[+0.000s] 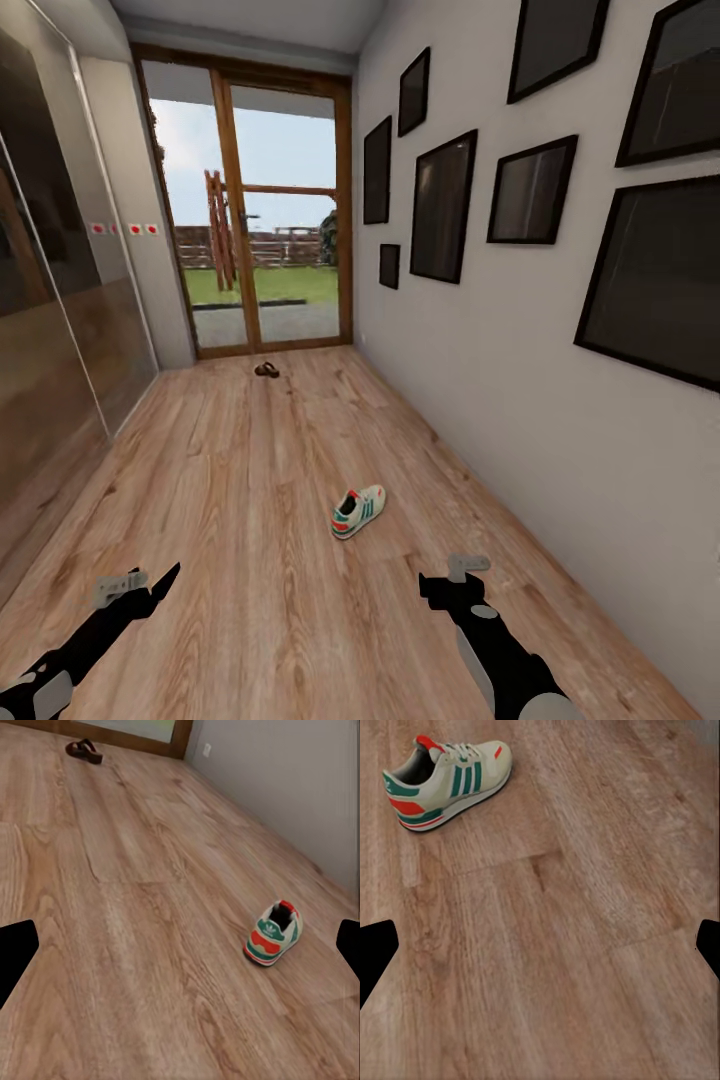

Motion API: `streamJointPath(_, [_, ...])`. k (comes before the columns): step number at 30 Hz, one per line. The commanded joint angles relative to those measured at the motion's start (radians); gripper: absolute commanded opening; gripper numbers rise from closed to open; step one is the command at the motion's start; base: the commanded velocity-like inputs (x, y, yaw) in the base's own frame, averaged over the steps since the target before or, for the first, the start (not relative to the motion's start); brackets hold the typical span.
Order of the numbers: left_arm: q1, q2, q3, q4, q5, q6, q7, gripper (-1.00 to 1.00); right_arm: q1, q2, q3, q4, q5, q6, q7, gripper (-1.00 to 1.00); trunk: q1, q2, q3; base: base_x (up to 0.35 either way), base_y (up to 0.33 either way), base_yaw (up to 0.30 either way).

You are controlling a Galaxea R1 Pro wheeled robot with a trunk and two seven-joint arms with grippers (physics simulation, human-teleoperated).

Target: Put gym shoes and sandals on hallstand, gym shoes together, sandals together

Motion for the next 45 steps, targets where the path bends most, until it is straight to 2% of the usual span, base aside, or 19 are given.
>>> streamJointPath(1, [0.0,0.0,-0.008,0.001,0.009,-0.004,-0.003,1.0,0.0,0.001,-0.002,-0.002,0.007,0.006,-0.002,1.0,0.0,0.0,-0.001,0.339,0.121,-0.267])
streamJointPath(30, [0.0,0.0,-0.008,0.001,0.009,-0.004,-0.003,1.0,0.0,0.001,-0.001,-0.002,0.007,0.006,-0.002,1.0,0.0,0.0,-0.001,0.318,0.146,-0.267])
streamJointPath(45, [0.0,0.0,-0.008,0.001,0.009,-0.004,-0.004,1.0,0.0,0.001,-0.001,-0.002,0.007,0.006,-0.002,1.0,0.0,0.0,-0.001,0.055,0.227,-0.267])
